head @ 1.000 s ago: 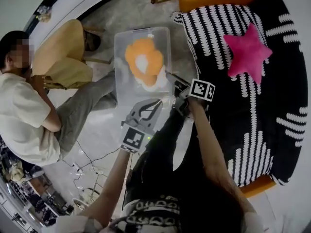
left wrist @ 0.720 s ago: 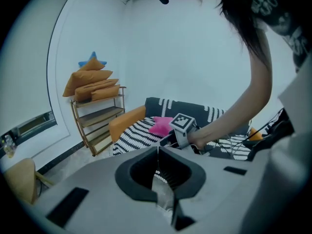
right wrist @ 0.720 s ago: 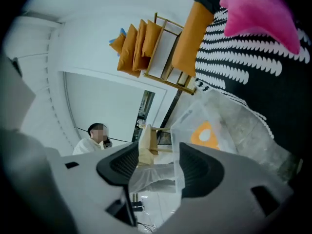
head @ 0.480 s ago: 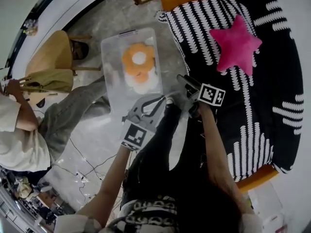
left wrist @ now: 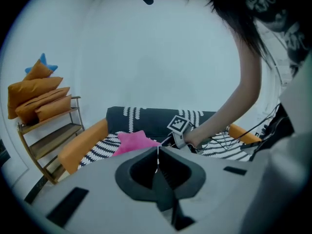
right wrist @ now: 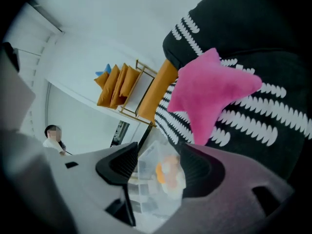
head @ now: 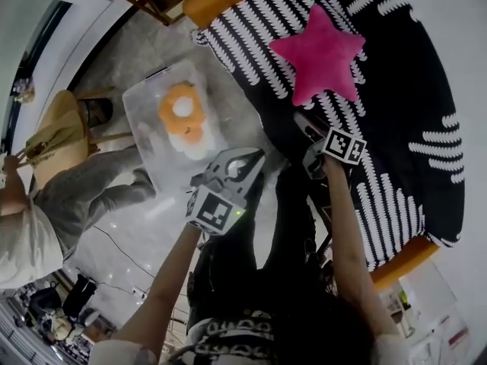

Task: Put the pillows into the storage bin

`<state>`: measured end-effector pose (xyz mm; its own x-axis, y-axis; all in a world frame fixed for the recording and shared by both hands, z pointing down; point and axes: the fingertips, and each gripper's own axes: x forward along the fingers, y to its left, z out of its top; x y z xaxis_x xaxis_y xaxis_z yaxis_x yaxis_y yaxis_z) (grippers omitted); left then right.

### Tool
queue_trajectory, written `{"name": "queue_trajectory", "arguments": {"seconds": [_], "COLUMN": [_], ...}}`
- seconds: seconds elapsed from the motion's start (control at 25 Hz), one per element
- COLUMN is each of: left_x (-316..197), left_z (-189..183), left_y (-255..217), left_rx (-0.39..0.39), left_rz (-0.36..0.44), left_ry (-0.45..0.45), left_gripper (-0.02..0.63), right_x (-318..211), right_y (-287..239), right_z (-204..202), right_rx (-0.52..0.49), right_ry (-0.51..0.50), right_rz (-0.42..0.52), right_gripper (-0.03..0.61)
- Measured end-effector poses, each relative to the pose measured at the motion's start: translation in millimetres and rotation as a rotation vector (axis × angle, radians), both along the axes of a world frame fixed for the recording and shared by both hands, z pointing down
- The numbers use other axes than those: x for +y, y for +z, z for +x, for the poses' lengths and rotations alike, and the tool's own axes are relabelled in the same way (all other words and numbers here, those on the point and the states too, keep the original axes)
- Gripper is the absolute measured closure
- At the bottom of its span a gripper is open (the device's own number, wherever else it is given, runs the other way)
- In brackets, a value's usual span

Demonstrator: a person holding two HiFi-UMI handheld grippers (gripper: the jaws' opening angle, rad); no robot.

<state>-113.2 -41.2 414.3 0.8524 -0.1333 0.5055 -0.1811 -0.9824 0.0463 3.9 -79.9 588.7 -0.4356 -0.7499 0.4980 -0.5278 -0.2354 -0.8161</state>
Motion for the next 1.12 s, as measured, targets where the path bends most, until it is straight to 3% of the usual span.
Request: {"name": "queue_trajectory", "arguments": {"seconds": [0.24,0.56,0.84,1.12], "left_x": [6.6,2.6,8.1,17.1], "left_z": [94.0,189.4,226.9,206.0], "left_y": [8.1,28.2,43.0,58.8], "left_rx": [0.024,0.022,-0.025,-0.09], "left_rz": [-0.013,-0.03,-0.028,-0.079], "left_ry": [0.004,-0.03,-0.067,-0.075], "left_gripper": [0.608,0.609,0.609,0.609], "right_x": [22.9,7.9,0.2,-0.6], "right_y": [27.3,79.4,134.7,169.3], "right_z": [115.5,209.2,243.2,226.4], "right_rx": [0.128,0.271,0.293,0.274], "right_ry": [-0.02,-0.219,-0.325,-0.376], "right_rz": [-0.067,-0.13,-0.185,-0.246], "right_gripper": [0.318,0.275,0.232,0.232]}}
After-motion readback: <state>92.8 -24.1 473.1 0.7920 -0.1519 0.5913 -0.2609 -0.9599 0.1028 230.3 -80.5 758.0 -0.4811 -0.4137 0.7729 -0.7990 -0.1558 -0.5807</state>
